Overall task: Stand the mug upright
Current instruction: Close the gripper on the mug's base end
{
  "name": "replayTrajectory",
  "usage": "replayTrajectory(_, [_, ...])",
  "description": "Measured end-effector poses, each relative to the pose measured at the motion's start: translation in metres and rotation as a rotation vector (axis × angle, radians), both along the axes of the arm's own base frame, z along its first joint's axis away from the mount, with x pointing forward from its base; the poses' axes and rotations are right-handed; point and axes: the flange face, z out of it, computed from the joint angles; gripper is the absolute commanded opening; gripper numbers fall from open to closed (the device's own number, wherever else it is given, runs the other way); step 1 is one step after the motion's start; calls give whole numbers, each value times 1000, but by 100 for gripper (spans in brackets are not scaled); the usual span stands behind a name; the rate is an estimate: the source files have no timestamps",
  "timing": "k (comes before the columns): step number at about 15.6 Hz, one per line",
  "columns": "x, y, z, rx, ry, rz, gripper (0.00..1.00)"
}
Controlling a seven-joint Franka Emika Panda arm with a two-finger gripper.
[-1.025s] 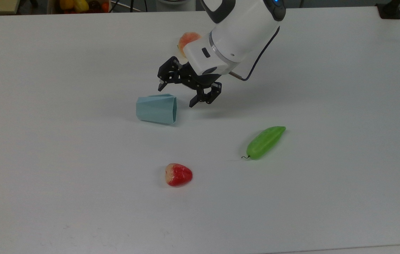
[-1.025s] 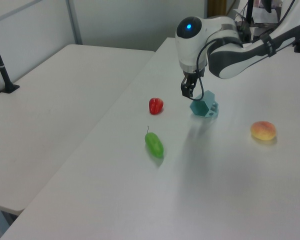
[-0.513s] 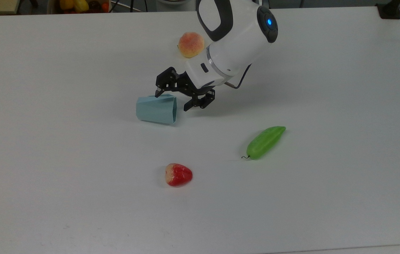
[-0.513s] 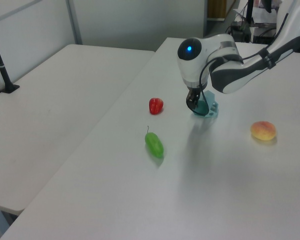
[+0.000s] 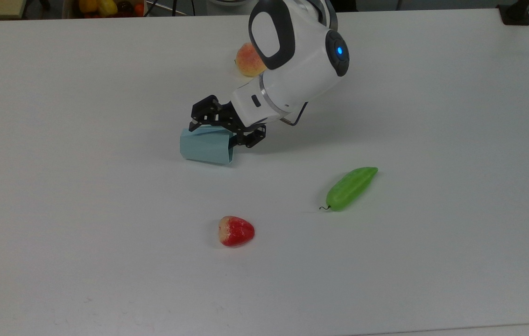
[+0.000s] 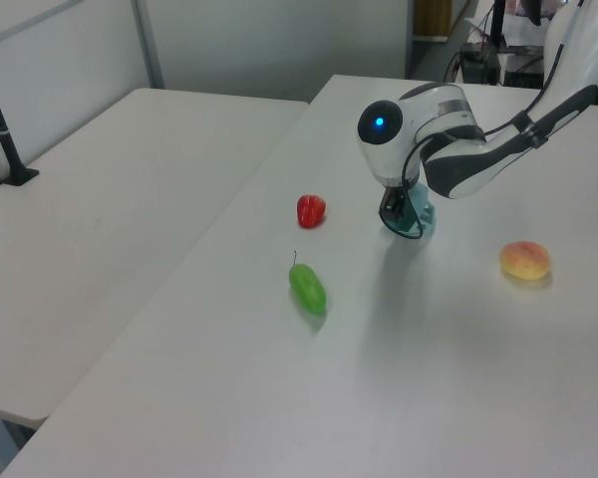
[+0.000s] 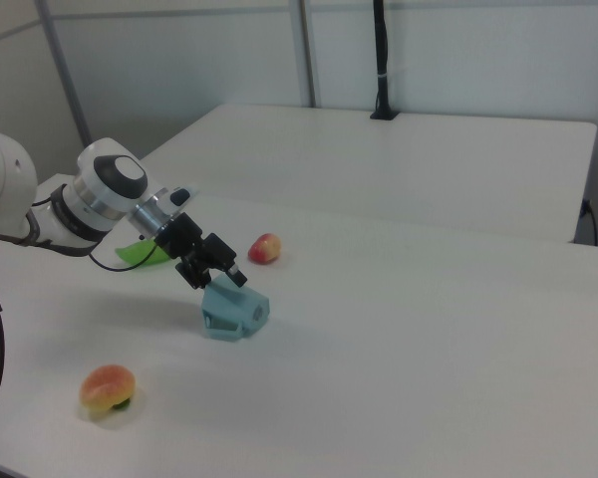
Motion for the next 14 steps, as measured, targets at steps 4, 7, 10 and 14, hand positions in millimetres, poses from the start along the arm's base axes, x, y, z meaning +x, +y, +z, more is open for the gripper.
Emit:
replayTrajectory(4, [-1,-14,-7,-51,10,16,28])
replayTrajectory(7, [-8,-16,-19,-77,35,33,0])
replayTrajectory(10, [-7,-17,-12,-91,22,43,0])
replayTrajectory(14, [-6,-23,0,-87,6,33,0])
